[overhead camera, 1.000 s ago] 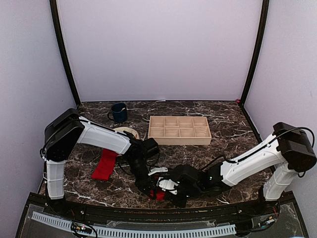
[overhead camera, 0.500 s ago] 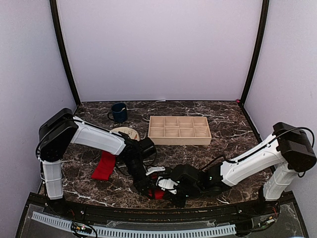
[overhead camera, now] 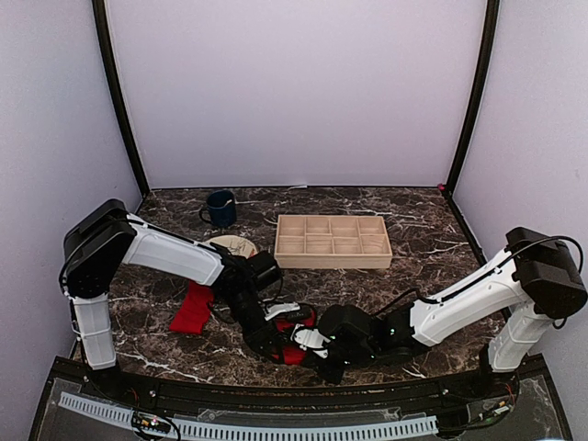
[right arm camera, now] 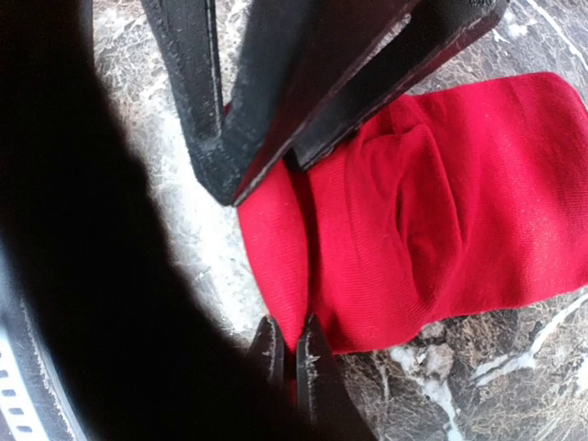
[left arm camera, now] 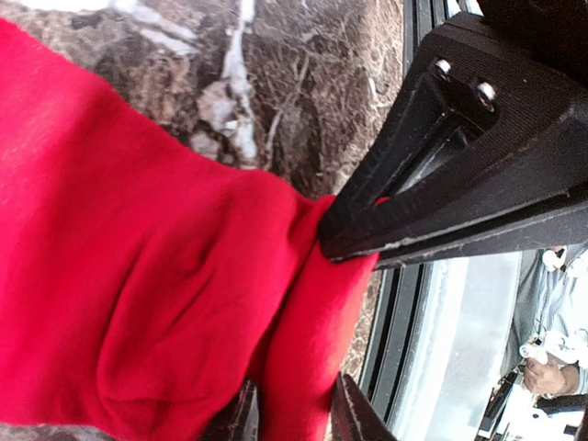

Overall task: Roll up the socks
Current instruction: Roll the sock at the center of the board.

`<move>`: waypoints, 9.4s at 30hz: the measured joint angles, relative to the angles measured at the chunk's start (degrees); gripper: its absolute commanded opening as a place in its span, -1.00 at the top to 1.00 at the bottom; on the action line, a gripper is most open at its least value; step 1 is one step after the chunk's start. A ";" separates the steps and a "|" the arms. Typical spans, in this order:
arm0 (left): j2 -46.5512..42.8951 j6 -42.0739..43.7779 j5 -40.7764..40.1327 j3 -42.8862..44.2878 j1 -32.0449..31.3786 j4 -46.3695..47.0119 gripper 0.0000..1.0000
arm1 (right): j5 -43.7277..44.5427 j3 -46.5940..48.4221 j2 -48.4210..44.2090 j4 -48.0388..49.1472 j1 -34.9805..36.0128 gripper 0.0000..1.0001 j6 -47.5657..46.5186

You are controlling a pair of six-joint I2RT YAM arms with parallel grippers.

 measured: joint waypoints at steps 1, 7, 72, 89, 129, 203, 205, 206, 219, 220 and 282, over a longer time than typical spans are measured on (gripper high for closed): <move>-0.11 -0.17 -0.09 -0.11 0.13 0.07 0.37 | 0.04 -0.02 0.00 0.11 0.00 1.00 0.13; -1.55 -1.01 -0.98 -1.62 1.05 1.29 0.33 | 0.61 -0.26 0.00 0.90 0.00 1.00 0.61; -35.56 -9.66 -37.99 -25.51 -5.33 20.96 0.24 | -39.95 11.78 10.84 -9.07 -16.98 1.00 7.30; -32.44 2.05 -43.43 -26.29 -15.78 24.48 0.22 | -48.59 14.67 15.80 -10.71 -19.71 0.96 12.81; -19.41 17.27 -50.07 -19.71 -20.74 23.91 0.52 | -54.16 18.80 18.84 -15.50 -20.44 0.92 14.69; -0.07 12.33 7.37 0.09 0.92 -5.35 0.76 | -3.85 -5.20 -10.99 1.73 -7.45 0.14 1.64; 0.35 12.35 7.85 0.33 0.94 -5.68 0.76 | -2.12 -4.63 -10.23 1.09 -5.53 0.13 0.17; 0.57 12.37 8.13 0.46 0.94 -5.84 0.76 | -1.40 -4.24 -9.77 0.83 -4.59 0.12 -0.63; 1.29 13.05 8.87 0.63 1.20 -6.95 0.74 | 1.86 2.95 -2.64 -2.73 1.79 0.06 -8.63; 1.31 13.14 9.03 0.63 1.20 -6.99 0.74 | 1.92 3.15 -1.99 -2.93 1.95 0.05 -9.16; -4.39 4.24 -2.16 -3.67 2.80 -3.82 0.35 | -3.06 8.79 7.34 -3.17 -1.36 0.95 -11.93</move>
